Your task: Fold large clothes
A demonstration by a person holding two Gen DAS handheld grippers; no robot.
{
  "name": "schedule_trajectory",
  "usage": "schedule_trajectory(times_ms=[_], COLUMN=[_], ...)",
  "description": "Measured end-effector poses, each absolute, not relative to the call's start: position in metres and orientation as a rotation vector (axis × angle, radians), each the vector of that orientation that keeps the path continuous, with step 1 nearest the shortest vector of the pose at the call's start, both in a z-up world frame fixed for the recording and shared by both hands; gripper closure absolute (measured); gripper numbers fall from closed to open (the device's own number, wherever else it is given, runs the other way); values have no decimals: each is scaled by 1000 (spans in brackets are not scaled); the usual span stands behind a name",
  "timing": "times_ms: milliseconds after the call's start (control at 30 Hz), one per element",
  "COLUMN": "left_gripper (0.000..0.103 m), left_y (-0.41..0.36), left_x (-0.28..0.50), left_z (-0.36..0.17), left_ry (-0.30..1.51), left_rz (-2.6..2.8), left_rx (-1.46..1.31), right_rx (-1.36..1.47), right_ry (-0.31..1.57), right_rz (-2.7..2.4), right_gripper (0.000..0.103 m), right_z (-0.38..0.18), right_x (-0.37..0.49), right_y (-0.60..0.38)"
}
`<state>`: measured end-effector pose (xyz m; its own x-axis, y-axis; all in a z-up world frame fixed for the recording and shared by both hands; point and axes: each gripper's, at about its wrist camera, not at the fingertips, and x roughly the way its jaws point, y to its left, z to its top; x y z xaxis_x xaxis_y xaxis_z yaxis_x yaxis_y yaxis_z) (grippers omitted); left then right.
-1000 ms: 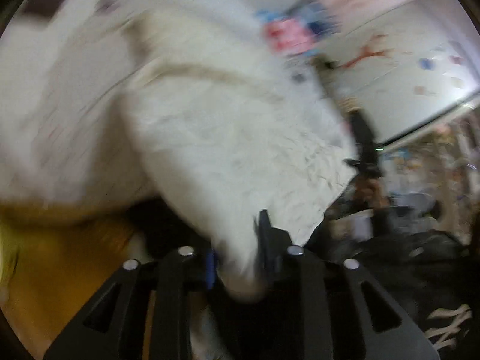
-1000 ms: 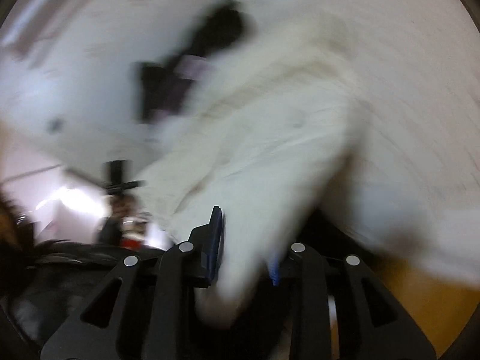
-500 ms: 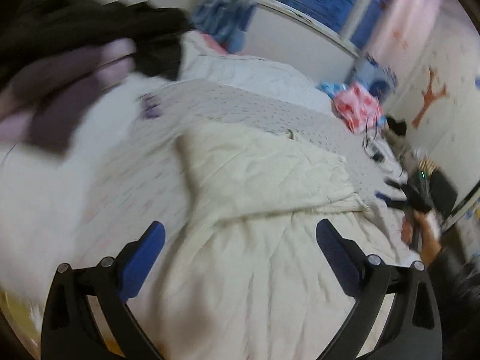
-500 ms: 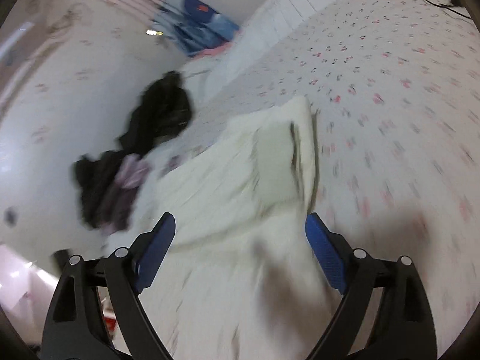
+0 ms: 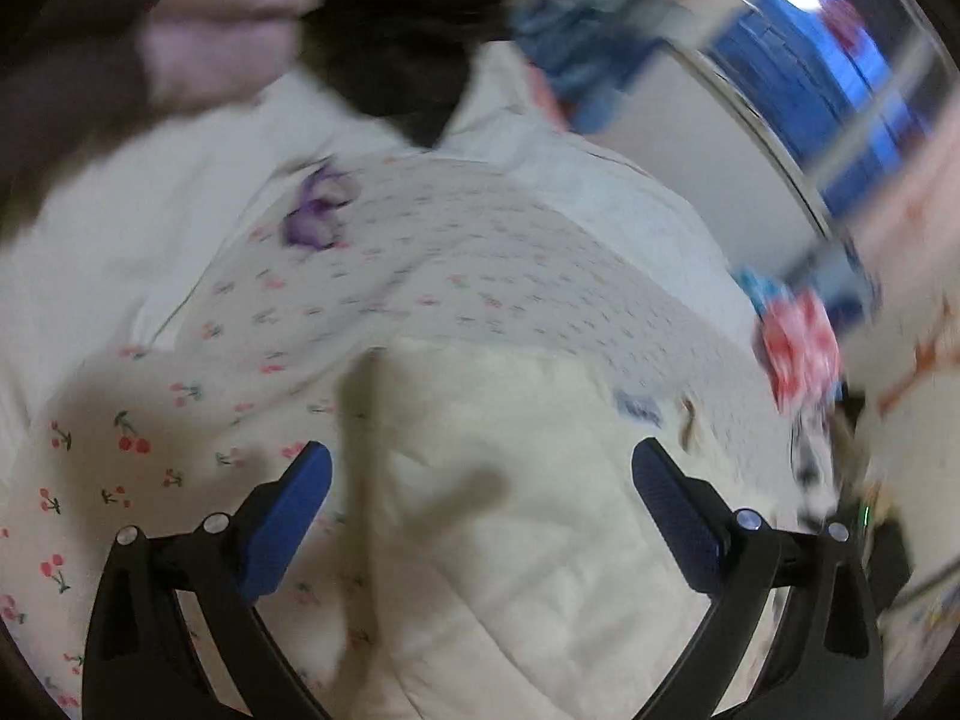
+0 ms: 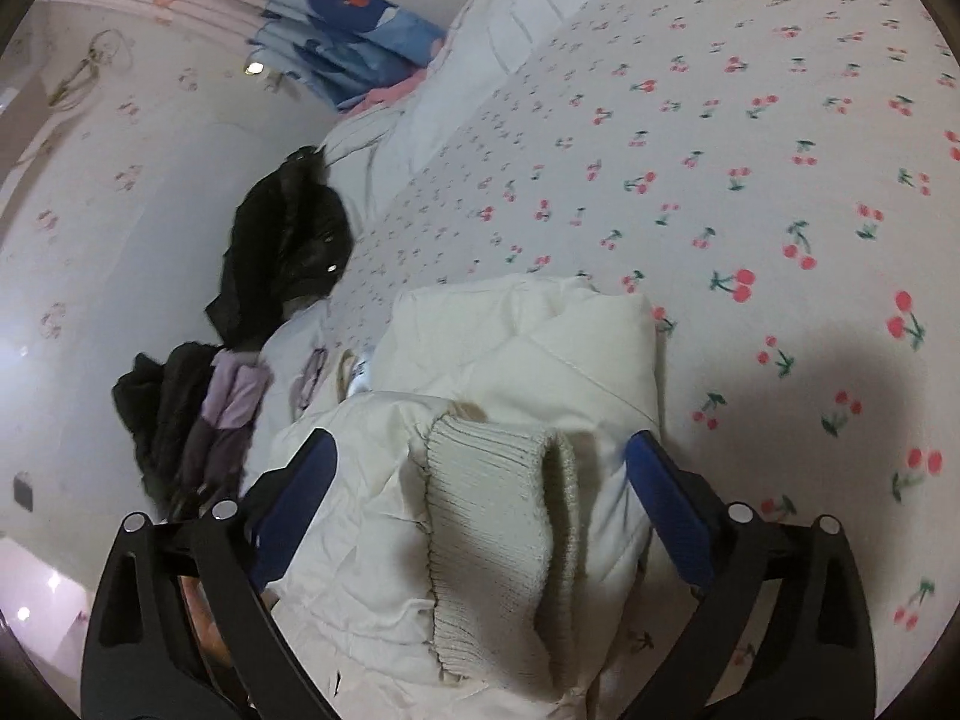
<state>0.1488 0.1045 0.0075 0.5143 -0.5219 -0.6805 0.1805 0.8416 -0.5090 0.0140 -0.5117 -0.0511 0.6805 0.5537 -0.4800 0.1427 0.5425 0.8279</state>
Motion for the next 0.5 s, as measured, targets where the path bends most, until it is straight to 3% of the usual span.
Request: schedule_trajectory(times_ms=[167, 200, 233, 333, 400, 500], left_gripper=[7, 7, 8, 26, 58, 76], left_y=[96, 88, 75, 44, 41, 48], left_x=[181, 185, 187, 179, 171, 156], left_z=[-32, -37, -43, -37, -18, 22], left_ry=[1151, 1179, 1222, 1219, 1180, 1072], left_rz=[-473, -493, -564, -613, -661, -759], left_rx=[-475, -472, -461, -288, -279, -319], right_rx=[912, 869, 835, 785, 792, 790], right_ry=[823, 824, 828, 811, 760, 667], right_rz=[335, 339, 332, 306, 306, 345], right_gripper=[8, 20, 59, 87, 88, 90], right_z=[-48, -45, -42, -31, -18, 15], right_x=[16, 16, 15, 6, -7, -29], right_y=[-507, -503, -499, -492, -494, -494])
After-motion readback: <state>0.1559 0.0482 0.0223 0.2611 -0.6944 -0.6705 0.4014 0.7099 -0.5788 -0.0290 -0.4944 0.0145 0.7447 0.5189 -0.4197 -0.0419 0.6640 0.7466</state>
